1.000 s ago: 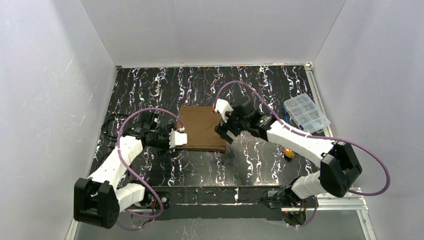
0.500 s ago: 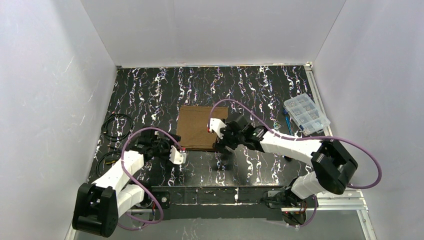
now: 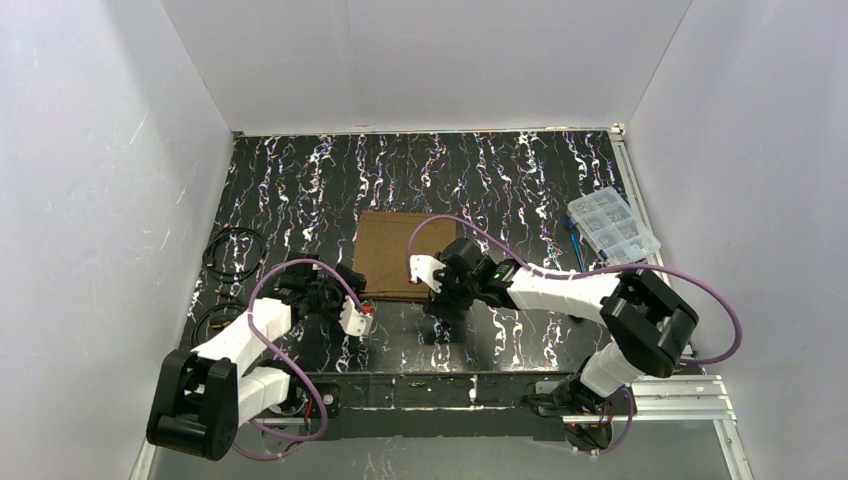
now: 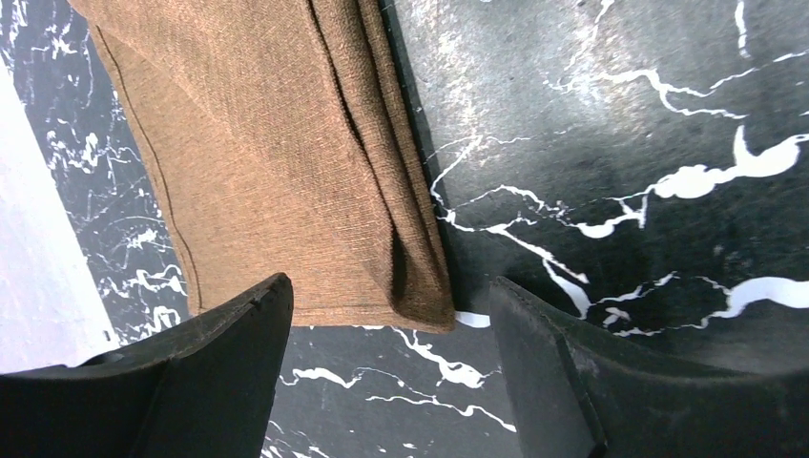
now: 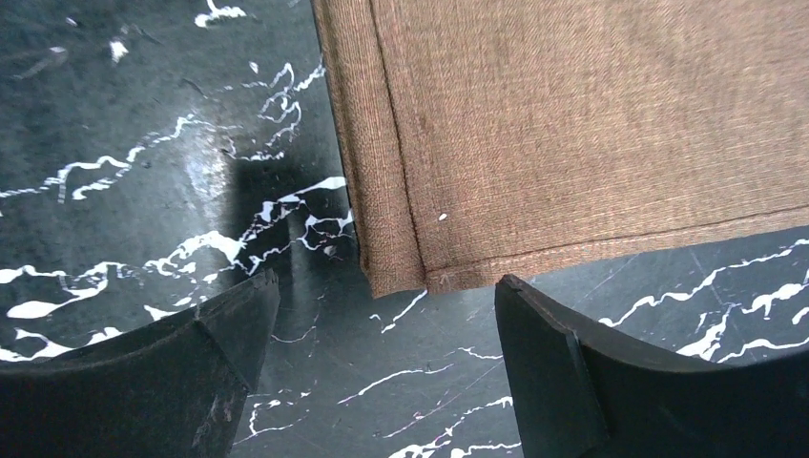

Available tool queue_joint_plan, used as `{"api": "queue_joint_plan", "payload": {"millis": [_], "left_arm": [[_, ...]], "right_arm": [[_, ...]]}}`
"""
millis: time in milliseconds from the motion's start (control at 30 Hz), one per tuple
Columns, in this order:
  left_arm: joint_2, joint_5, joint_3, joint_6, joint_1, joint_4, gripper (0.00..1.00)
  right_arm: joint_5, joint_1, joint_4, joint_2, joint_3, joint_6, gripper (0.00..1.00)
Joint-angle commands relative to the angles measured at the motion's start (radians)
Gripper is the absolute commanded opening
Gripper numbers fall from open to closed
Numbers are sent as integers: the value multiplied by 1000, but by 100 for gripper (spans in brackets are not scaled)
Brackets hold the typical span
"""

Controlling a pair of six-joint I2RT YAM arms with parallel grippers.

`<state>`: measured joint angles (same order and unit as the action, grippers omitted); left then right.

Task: Fold the napkin into a case and place the utensils inside
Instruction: Pick up the upper triangle-folded napkin from the center of the board.

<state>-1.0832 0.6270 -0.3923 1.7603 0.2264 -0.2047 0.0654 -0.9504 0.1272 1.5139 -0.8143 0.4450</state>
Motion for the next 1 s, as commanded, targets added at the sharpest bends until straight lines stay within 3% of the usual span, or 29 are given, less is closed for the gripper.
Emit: {"api": "queue_joint_plan", "payload": {"millis": [0, 200, 400, 700, 767, 867, 967], "left_arm": [[-59, -15, 4, 37, 9, -14, 72], [-82, -24, 6, 88, 22, -30, 68], [-123, -68, 7, 124, 38, -25, 53], [-180, -132, -26, 110, 39, -39, 39], [-173, -129, -14, 119, 39, -40, 32], [-173, -137, -18, 85, 45, -42, 14], [-170, -141, -28, 67, 47, -43, 8]], "right_arm": [[-50, -8, -5, 40, -26, 29, 90], [-103, -10, -34, 54, -7, 25, 88], [-118, -9, -63, 66, -9, 19, 80], [-114, -12, -88, 68, 10, -17, 71], [-108, -11, -89, 66, 10, -26, 67], [-101, -15, -92, 70, 9, -38, 59], [-108, -22, -103, 72, 14, -53, 50]]}}
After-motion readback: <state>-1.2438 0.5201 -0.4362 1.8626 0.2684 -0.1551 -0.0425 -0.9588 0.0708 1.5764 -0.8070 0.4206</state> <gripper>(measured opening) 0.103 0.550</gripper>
